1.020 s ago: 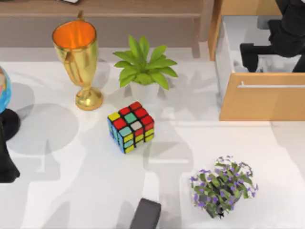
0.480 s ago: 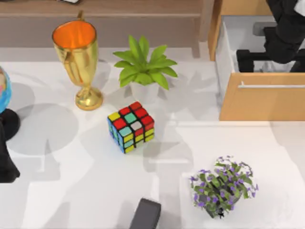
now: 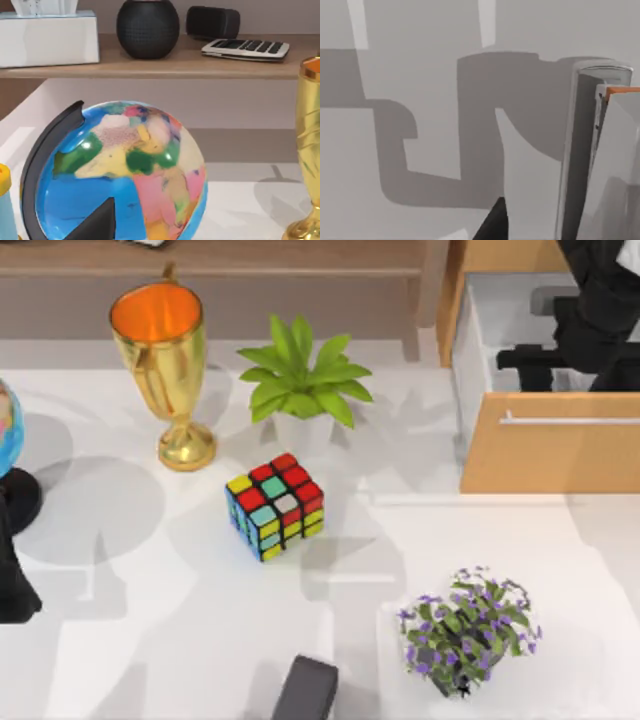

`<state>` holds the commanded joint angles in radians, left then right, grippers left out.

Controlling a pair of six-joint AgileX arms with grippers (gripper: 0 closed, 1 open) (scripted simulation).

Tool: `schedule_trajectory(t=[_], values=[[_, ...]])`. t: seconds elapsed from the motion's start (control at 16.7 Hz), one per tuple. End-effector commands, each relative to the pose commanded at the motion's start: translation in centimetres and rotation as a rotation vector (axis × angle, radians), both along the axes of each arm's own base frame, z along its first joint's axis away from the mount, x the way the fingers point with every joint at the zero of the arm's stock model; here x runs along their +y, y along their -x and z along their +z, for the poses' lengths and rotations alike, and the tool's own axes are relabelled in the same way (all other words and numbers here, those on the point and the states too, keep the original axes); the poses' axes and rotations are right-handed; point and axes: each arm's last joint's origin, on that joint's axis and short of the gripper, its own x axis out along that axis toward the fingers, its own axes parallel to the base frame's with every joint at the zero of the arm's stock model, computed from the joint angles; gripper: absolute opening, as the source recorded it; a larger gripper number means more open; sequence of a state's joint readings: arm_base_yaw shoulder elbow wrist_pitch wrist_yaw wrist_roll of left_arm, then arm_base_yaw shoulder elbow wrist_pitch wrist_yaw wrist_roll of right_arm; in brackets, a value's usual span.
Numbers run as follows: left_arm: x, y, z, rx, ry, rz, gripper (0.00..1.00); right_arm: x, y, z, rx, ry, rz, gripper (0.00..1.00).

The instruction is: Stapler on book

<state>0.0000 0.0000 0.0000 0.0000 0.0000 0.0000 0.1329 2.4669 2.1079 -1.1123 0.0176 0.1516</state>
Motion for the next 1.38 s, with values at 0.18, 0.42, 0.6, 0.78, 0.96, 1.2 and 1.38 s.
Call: schedule_trajectory(t=[0.18, 0.42, 0.6, 0.78, 0.96, 1.2, 1.38], values=[[0.0, 0.0, 0.0, 0.0, 0.0, 0.0, 1.0, 0.0, 0.0, 0.0, 0.0, 0.0, 0.0, 0.17], [0.0, 0.0, 0.0, 0.0, 0.0, 0.0, 1.0, 0.0, 0.0, 0.0, 0.0, 0.0, 0.0, 0.0], [0.0, 0.0, 0.0, 0.0, 0.0, 0.0, 1.0, 0.0, 0.0, 0.0, 0.0, 0.0, 0.0, 0.0], [0.0, 0.0, 0.0, 0.0, 0.0, 0.0, 1.0, 0.0, 0.0, 0.0, 0.0, 0.0, 0.0, 0.0], [0.0, 0.0, 0.0, 0.0, 0.0, 0.0, 1.0, 0.0, 0.0, 0.5, -0.009, -0.002, 0.004, 0.0], [0.0, 0.0, 0.0, 0.0, 0.0, 0.0, 1.0, 0.0, 1.2, 3.4, -0.043, -0.008, 0.066, 0.0], [0.0, 0.0, 0.0, 0.0, 0.0, 0.0, 1.0, -0.9, 2.5, 7.4, -0.134, -0.021, 0.12, 0.0]])
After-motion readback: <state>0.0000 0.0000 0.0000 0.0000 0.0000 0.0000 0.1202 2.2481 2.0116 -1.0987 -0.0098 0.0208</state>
